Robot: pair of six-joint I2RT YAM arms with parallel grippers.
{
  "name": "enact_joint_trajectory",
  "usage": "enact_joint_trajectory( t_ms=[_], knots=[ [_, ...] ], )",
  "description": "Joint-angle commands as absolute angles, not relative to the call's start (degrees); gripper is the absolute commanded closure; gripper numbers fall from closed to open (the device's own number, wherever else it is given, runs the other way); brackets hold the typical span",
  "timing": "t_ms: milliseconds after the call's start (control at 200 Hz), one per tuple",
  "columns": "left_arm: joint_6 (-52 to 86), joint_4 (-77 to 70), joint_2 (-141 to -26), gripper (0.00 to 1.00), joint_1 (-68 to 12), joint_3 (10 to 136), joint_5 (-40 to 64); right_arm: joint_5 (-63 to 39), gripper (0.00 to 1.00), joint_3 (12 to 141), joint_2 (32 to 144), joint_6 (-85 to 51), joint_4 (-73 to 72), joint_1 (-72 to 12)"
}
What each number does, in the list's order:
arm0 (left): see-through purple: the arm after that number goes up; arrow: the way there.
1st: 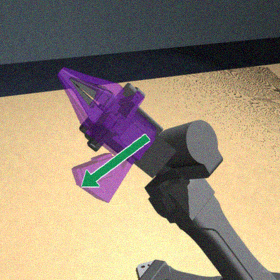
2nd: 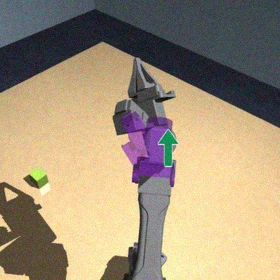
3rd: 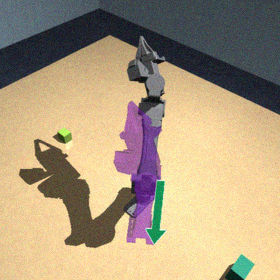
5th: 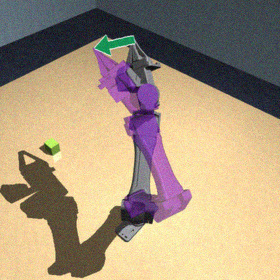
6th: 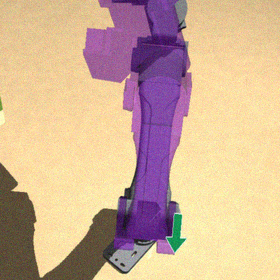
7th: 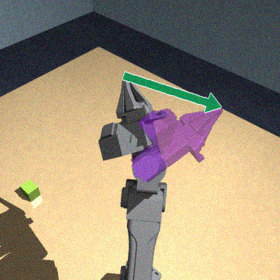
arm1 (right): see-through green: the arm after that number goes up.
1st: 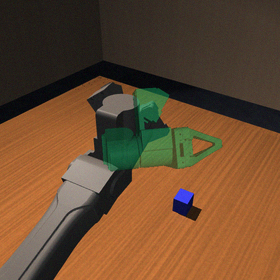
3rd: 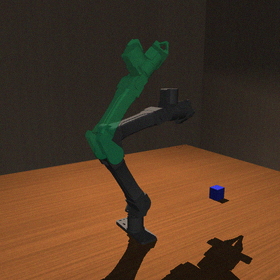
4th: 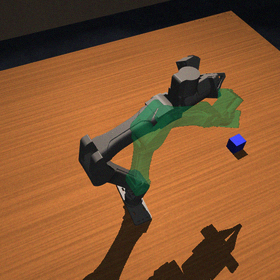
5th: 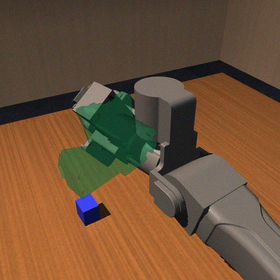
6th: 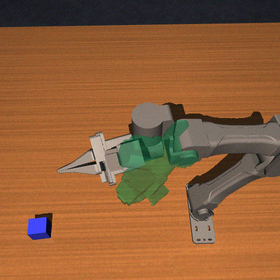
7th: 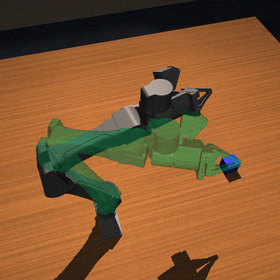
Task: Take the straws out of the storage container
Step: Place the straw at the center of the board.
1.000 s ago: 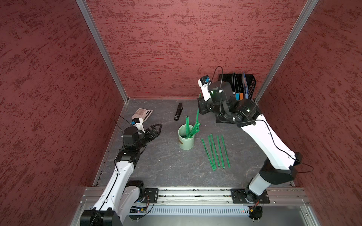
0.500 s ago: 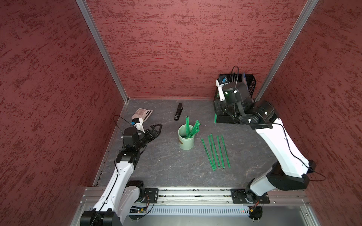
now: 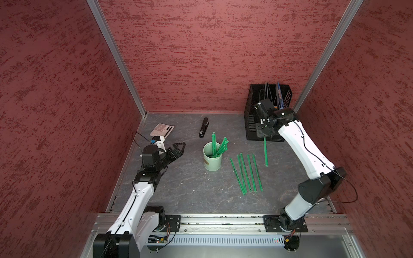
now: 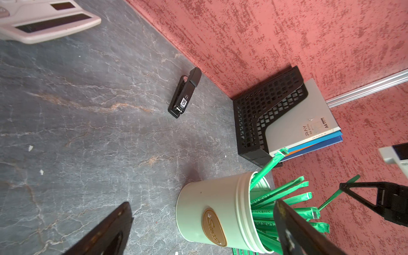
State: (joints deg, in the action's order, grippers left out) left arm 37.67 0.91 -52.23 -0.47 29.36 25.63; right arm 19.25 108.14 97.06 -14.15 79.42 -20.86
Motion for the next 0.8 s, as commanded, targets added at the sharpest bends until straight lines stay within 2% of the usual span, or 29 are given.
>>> enact_joint_trajectory(
  t_ms=[0, 381, 796],
  knots=[
    [36.8, -1.6, -53.1, 0.00, -0.1, 28.8, 26.1, 16.0, 1.00, 106.3, 97.9, -14.5, 81.6, -18.8],
    [36.5, -2.1, -54.1, 0.00, -0.1, 28.5, 26.0, 9.5, 1.00, 97.5, 102.9, -12.0, 79.6, -13.9],
    [36.4, -1.5, -54.2, 0.00, -0.2, 28.8, 25.8, 6.3, 1.00, 89.9, 107.0, -10.7, 73.5, -12.4]
  ],
)
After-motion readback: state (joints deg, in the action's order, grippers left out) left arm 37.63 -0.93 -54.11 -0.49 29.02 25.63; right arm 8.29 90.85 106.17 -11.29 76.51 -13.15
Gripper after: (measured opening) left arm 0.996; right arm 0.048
